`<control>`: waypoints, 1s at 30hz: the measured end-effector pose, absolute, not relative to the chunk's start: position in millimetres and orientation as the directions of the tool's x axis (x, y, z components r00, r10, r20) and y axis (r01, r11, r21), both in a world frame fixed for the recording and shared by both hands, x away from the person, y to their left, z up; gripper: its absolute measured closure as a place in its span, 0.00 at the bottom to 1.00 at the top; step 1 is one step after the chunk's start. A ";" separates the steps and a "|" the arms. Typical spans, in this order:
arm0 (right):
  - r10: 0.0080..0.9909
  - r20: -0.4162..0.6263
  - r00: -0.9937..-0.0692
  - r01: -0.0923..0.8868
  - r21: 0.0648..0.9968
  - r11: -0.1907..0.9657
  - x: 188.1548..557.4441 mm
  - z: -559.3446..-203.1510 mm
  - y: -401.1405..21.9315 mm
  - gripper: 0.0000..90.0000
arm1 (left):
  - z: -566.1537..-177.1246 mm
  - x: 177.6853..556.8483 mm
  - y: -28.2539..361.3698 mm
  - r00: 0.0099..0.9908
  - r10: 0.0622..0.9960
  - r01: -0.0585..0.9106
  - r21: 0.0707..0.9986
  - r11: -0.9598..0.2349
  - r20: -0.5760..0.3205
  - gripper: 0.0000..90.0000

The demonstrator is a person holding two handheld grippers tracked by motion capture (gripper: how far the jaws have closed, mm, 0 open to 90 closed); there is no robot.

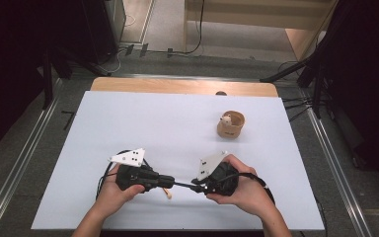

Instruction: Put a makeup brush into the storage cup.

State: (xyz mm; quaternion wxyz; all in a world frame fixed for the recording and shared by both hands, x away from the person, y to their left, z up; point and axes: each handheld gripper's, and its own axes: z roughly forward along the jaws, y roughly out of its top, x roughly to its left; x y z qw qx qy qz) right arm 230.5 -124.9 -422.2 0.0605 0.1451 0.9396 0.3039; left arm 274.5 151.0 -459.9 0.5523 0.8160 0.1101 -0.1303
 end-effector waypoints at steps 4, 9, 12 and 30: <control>0.391 -0.023 -0.920 0.291 0.627 0.722 233.4 -420.4 -127.7 0.59 | -456.4 278.3 162.5 0.942 0.131 0.335 0.890 -0.308 -0.309 0.96; 0.477 -0.040 -0.878 0.335 0.662 0.670 236.8 -421.4 -127.6 0.44 | -452.7 277.7 169.3 0.940 0.190 0.325 0.907 -0.266 -0.282 0.96; 0.514 -0.046 -0.856 0.352 0.678 0.646 238.2 -422.0 -128.3 0.39 | -450.6 276.7 172.2 0.938 0.233 0.313 0.917 -0.247 -0.258 0.96; 0.695 0.111 -0.711 0.514 0.756 0.405 240.6 -437.1 -115.6 0.15 | -443.3 270.6 177.9 0.914 0.363 0.263 0.947 -0.186 -0.183 0.96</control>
